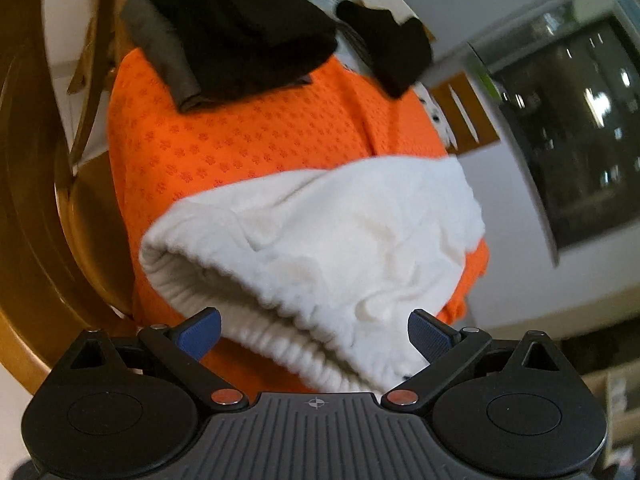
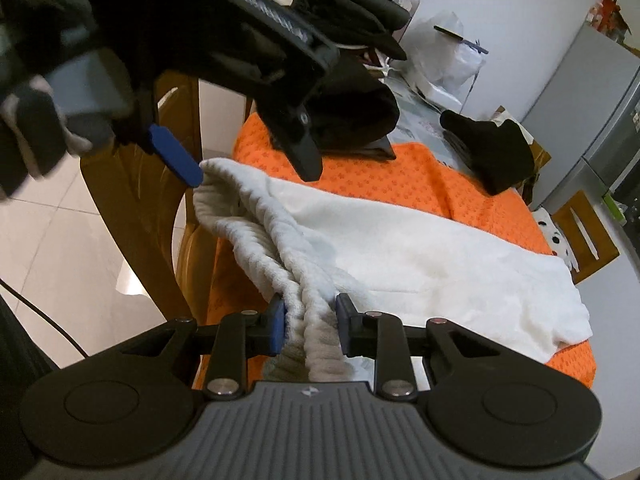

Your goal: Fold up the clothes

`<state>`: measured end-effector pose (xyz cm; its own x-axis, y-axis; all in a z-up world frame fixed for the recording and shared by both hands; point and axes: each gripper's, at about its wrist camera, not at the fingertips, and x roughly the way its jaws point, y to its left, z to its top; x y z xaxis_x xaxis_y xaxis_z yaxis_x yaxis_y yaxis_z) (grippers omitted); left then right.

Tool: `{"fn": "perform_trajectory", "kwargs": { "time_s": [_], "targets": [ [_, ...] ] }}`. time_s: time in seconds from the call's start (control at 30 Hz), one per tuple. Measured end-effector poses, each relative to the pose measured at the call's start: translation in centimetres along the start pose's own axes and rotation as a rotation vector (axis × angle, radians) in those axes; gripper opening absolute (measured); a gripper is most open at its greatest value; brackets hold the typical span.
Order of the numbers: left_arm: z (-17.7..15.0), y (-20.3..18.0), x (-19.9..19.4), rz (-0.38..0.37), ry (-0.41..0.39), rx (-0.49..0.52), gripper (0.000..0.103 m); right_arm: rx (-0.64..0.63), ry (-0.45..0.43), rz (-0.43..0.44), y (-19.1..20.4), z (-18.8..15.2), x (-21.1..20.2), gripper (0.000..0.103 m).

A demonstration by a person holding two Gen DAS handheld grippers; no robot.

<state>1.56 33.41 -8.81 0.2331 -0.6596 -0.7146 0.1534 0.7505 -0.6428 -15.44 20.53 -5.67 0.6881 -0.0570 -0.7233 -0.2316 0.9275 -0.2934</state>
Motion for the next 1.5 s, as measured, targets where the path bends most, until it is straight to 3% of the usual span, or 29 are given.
{"fn": "perform_trajectory", "kwargs": {
  "time_s": [0.1, 0.27, 0.5, 0.7, 0.8, 0.87, 0.9, 0.93, 1.03, 1.3, 1.5],
  "targets": [
    [-0.4, -0.7, 0.7, 0.027, -0.007, -0.034, 0.099, 0.011, -0.011, 0.010, -0.6, 0.2, -0.2, 0.030],
    [-1.2, -2.7, 0.4, 0.072, -0.090, 0.008, 0.098, 0.053, -0.034, 0.028, -1.8, 0.1, -0.8, 0.030],
    [-2.7, -2.2, -0.1, 0.059, -0.203, -0.320, 0.098, 0.078, -0.069, 0.050, -4.0, -0.1, -1.7, 0.029],
    [-3.6, -2.4, 2.8, 0.054, -0.223, -0.509, 0.099, 0.092, -0.095, 0.080, -5.9, -0.5, -2.6, 0.029],
    [-3.8, -1.4, 4.4, 0.057, -0.274, -0.563, 0.099, 0.070, -0.099, 0.102, -6.9, -1.0, -2.8, 0.028],
    [-3.4, -0.7, 5.2, 0.074, -0.311, -0.559, 0.096, 0.078, -0.106, 0.141, -7.7, -1.3, -2.7, 0.028],
    [-3.2, -0.6, 5.3, 0.096, -0.342, -0.531, 0.086, 0.084, -0.110, 0.162, -8.1, -1.4, -2.6, 0.028],
    [-3.0, -0.4, 5.4, 0.115, -0.370, -0.502, 0.069, 0.087, -0.114, 0.181, -8.5, -1.6, -2.6, 0.028],
    [-2.5, -1.0, 5.0, 0.132, -0.434, -0.415, 0.045, 0.091, -0.127, 0.231, -9.3, -1.9, -2.6, 0.028],
    [0.9, -10.4, 4.5, 0.209, -0.560, -0.105, 0.036, 0.233, -0.173, 0.295, -18.0, -1.9, -2.2, 0.027],
    [3.8, -19.0, 7.9, 0.224, -0.613, -0.047, 0.036, 0.344, -0.207, 0.341, -24.8, -1.9, -1.8, 0.027]
  ]
}}
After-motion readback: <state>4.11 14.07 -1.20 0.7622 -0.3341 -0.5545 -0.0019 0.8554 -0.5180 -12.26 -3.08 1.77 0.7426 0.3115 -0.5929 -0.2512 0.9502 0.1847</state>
